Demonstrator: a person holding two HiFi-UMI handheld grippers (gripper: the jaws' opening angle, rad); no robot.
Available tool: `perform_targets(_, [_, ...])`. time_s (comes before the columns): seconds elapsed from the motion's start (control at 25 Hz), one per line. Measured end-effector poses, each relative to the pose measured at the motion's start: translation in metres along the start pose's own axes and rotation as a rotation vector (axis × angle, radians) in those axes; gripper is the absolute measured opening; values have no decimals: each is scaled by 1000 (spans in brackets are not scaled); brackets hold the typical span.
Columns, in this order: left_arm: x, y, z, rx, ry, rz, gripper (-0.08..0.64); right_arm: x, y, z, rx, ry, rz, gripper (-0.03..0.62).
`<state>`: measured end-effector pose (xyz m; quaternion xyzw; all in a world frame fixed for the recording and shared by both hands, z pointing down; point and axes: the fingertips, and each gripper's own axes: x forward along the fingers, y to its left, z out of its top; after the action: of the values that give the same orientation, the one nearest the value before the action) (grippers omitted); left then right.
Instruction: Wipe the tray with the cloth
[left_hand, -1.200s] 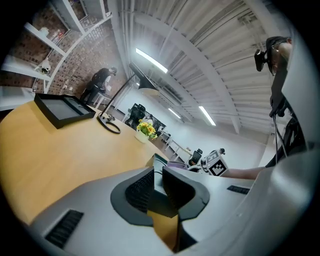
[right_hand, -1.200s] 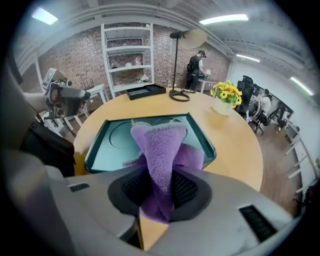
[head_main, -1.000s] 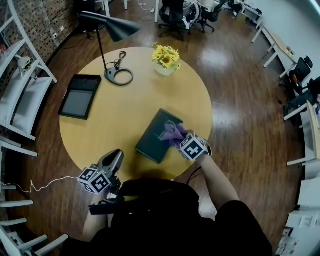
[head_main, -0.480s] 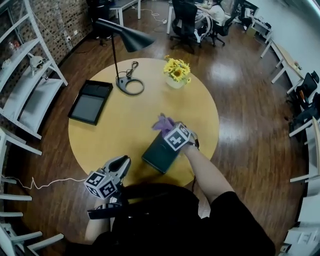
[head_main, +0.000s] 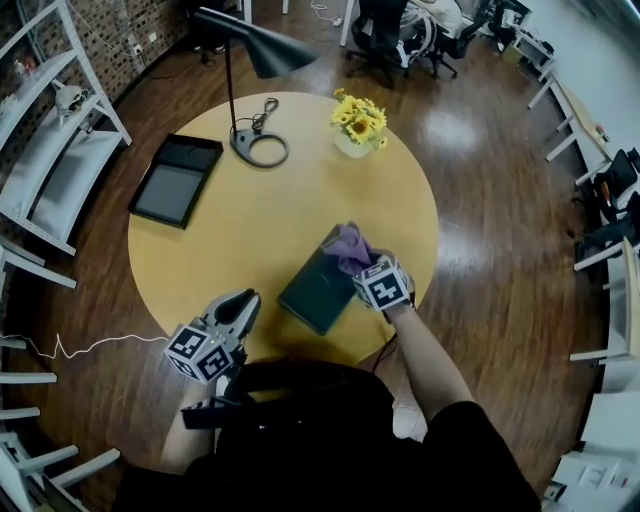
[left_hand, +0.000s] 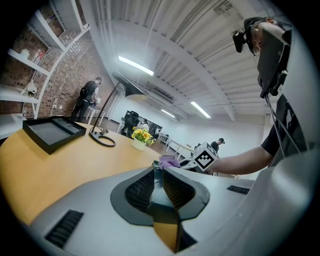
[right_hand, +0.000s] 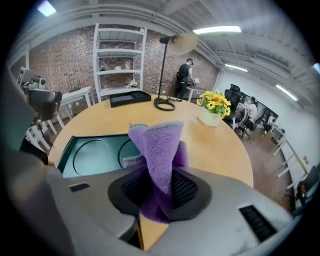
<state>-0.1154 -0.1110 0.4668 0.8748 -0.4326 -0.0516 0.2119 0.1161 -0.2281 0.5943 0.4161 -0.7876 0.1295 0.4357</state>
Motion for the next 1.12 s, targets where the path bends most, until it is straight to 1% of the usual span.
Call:
perform_targets(0.08, [9, -4, -5, -3, 23, -19, 44, -10, 2, -11, 58, -24, 16, 94])
perform_targets(0.24, [32, -15, -18, 25, 90, -84, 44, -14, -2, -25, 164, -72, 2, 94])
perform_targets(0.4, [55, -29, -34, 109, 172, -115, 44, -15, -2, -30, 244, -109, -1, 94])
perform_targets(0.56, [72, -34, -45, 195, 232, -113, 44, -22, -6, -41, 372, -148, 44, 94])
perform_targets(0.64, [77, -35, -49, 214, 249, -109, 44, -25, -9, -49, 403, -147, 56, 94])
perform_targets(0.76, [84, -37, -55, 234, 277, -100, 44, -28, -11, -61, 385, -104, 70, 94])
perform_targets(0.84, [88, -37, -62, 249, 302, -93, 45, -35, -13, -61, 329, -78, 94, 94])
perform_targets(0.88, [90, -38, -66, 255, 317, -92, 44, -40, -16, -55, 287, -85, 100, 94])
perform_targets(0.96, [92, -42, -70, 273, 346, -91, 45, -52, -31, -33, 211, -130, 102, 94])
perform_targets(1.04, [95, -48, -75, 311, 371, -79, 44, -55, -49, -5, 176, -173, 128, 94])
perform_targets(1.12, [99, -54, -80, 347, 399, -57, 44, -43, -64, 18, 158, -186, 182, 94])
